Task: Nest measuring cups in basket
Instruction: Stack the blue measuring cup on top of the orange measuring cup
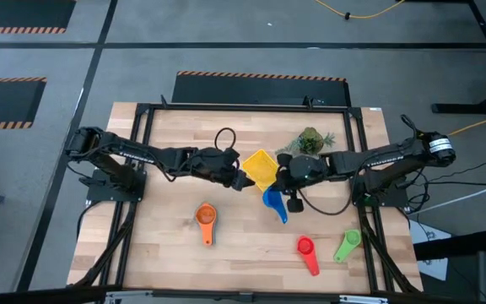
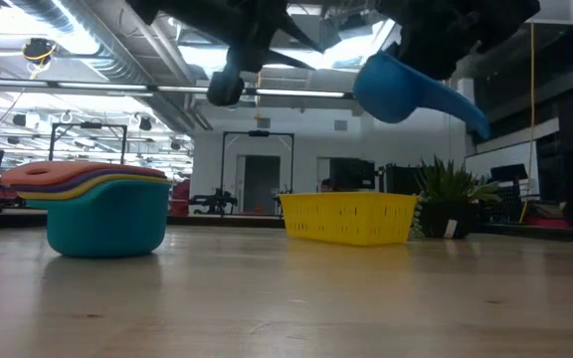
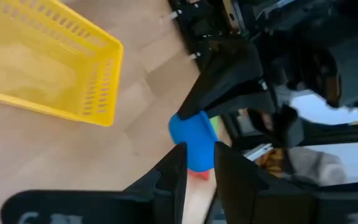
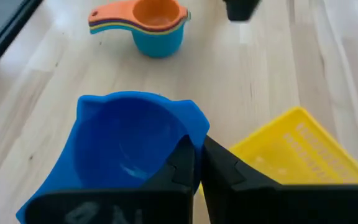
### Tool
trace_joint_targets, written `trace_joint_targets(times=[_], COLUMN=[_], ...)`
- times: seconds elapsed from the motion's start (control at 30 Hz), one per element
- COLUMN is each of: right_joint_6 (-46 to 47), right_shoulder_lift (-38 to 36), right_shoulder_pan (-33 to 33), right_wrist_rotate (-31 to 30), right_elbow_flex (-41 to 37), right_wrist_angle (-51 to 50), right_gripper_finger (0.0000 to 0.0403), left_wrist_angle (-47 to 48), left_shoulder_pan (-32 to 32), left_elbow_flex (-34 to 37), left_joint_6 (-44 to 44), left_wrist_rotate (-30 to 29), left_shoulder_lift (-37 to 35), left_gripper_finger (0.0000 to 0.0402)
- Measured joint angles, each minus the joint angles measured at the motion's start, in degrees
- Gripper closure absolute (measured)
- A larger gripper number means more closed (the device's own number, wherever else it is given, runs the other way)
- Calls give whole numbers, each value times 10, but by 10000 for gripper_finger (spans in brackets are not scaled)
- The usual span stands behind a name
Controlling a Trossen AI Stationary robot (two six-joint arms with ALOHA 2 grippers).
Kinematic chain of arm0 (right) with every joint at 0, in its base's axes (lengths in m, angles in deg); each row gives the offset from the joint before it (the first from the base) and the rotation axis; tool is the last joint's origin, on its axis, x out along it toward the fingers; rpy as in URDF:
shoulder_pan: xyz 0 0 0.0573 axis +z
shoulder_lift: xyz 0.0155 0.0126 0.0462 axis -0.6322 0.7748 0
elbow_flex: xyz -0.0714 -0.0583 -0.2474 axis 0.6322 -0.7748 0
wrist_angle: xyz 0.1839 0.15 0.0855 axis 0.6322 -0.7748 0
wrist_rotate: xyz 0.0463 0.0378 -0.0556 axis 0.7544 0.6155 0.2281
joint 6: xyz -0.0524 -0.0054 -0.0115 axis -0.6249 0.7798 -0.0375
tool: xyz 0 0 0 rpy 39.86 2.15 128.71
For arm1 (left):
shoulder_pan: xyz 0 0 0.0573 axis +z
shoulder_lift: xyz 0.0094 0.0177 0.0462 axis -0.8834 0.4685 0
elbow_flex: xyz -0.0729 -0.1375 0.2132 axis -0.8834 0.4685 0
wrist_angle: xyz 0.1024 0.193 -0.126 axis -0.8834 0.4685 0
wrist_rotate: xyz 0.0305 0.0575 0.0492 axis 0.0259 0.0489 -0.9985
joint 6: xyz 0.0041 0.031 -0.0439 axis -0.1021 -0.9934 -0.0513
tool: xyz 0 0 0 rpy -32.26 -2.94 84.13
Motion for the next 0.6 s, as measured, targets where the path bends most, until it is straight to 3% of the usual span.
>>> trace_joint_targets(times=[0.6], right_joint_6=[-20], right_shoulder_lift=[70], right_shoulder_pan=[2], right_wrist_rotate=[0], right_elbow_flex=[0], right_wrist_angle=[110], right_gripper_finger=[386], left_wrist_angle=[-10], left_shoulder_pan=[2], left_elbow_flex=[0], left_joint_6=[67], left_wrist_rotate=[14], left_shoulder_lift=[0], left_gripper_finger=[332])
